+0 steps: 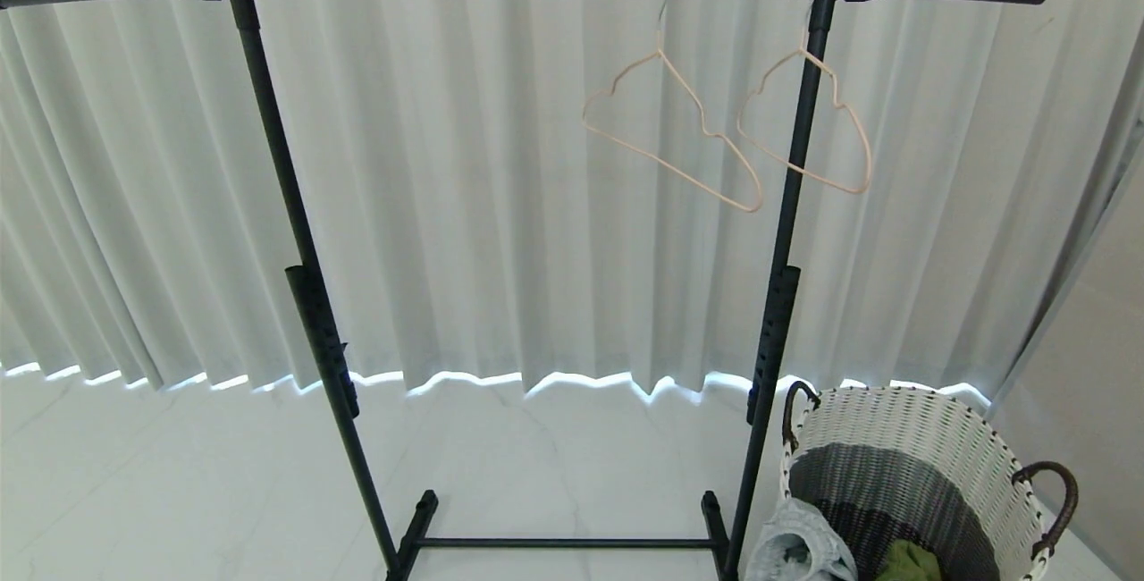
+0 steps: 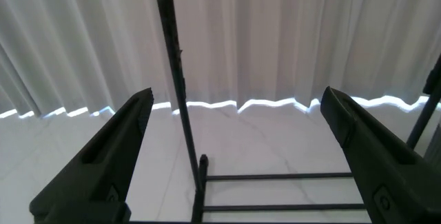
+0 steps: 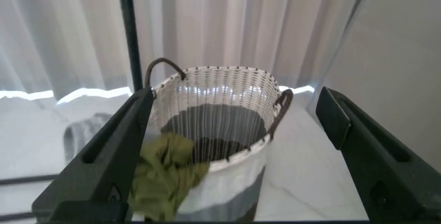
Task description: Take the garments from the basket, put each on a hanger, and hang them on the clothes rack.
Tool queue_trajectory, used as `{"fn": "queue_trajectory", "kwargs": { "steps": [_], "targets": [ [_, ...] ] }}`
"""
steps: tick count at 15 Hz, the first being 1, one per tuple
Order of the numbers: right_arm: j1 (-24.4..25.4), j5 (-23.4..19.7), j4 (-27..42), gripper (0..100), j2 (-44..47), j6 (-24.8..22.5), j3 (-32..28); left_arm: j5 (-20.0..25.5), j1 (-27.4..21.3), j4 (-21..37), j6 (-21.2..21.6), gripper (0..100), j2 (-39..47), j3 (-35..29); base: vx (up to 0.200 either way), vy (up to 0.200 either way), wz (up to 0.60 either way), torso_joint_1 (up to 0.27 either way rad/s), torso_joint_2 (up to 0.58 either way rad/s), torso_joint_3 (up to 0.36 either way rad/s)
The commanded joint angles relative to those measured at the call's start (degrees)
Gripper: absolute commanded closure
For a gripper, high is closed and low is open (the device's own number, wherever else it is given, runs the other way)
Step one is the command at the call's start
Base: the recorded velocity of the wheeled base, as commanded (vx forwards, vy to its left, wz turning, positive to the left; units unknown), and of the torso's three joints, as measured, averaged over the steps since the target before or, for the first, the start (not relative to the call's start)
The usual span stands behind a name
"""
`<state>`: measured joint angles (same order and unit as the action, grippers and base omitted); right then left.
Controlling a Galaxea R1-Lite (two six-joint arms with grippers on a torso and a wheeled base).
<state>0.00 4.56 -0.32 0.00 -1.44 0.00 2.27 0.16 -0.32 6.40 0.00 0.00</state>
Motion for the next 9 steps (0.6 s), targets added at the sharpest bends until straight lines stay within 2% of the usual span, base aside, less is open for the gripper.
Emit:
{"fn": "queue_trajectory", "kwargs": {
  "steps": [1, 2, 8, 9],
  "targets": [
    [0.00, 0.01, -0.03, 0, 0.00, 0.03, 0.00, 0.02, 0.02, -0.03, 0.10, 0, 0.09, 0.00, 0.200, 0.000, 0.00, 0.002, 0.01, 0.002],
    [0.00, 0.01, -0.03, 0, 0.00, 0.03, 0.00, 0.02, 0.02, -0.03, 0.10, 0, 0.09, 0.00, 0.200, 0.000, 0.00, -0.002, 0.00, 0.002],
    [0.00, 0.01, -0.03, 0, 0.00, 0.47, 0.00, 0.02, 0.02, -0.03, 0.10, 0, 0.09, 0.00, 0.000, 0.000, 0.00, 0.000, 0.00, 0.000],
    [0.00, 0.01, 0.05, 0, 0.00, 0.47, 0.00, 0.02, 0.02, -0.03, -0.16, 0, 0.00, 0.00, 0.000, 0.200, 0.00, 0.002, 0.00, 0.002]
  ]
}}
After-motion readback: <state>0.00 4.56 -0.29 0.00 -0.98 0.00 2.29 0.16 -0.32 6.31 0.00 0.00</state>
